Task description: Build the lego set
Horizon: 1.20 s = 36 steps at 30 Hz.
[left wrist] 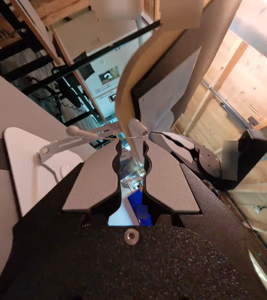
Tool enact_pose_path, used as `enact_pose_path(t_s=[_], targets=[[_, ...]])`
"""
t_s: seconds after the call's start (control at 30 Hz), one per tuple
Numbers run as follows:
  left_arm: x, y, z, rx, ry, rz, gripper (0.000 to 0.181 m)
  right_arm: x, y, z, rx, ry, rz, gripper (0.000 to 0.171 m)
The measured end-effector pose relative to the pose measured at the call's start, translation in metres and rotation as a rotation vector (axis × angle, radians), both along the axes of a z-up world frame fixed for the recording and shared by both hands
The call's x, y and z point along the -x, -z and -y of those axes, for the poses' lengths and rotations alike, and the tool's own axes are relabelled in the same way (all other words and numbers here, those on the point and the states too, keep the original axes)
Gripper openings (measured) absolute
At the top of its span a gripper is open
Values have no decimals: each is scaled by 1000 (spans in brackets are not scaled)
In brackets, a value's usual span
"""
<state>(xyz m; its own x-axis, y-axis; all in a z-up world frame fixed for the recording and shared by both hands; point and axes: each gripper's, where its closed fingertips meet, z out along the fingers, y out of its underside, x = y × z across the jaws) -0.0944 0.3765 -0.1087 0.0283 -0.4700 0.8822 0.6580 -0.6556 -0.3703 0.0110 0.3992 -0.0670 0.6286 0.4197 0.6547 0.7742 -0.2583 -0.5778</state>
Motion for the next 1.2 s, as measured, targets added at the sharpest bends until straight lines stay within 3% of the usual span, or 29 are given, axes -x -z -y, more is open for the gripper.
enact_pose_path(t_s=[0.27, 0.43, 0.63, 0.77, 0.9, 1.0, 1.2], targets=[[23, -1, -22, 84, -150, 173, 6, 0, 0, 0, -5, 6, 12, 0], [29, -22, -19, -18, -259, 97, 1, 0, 0, 0, -4, 20, 53, 0], [16, -55, -8, -315, -421, -320, 1, 1, 1, 1, 19, 35, 23, 0], [-19, -73, -2, -567, -410, -621, 1, 0, 0, 1, 29, 37, -30, 0], [-54, -66, -2, -793, -365, -966, 1, 1, 1, 2, 42, 48, -85, 0], [-62, -59, -7, -844, -338, -1136, 1, 1, 0, 3, 30, 50, -114, 0], [-51, -61, -8, -804, -322, -1241, 7, 1, -8, 9, 35, 17, -298, 5]])
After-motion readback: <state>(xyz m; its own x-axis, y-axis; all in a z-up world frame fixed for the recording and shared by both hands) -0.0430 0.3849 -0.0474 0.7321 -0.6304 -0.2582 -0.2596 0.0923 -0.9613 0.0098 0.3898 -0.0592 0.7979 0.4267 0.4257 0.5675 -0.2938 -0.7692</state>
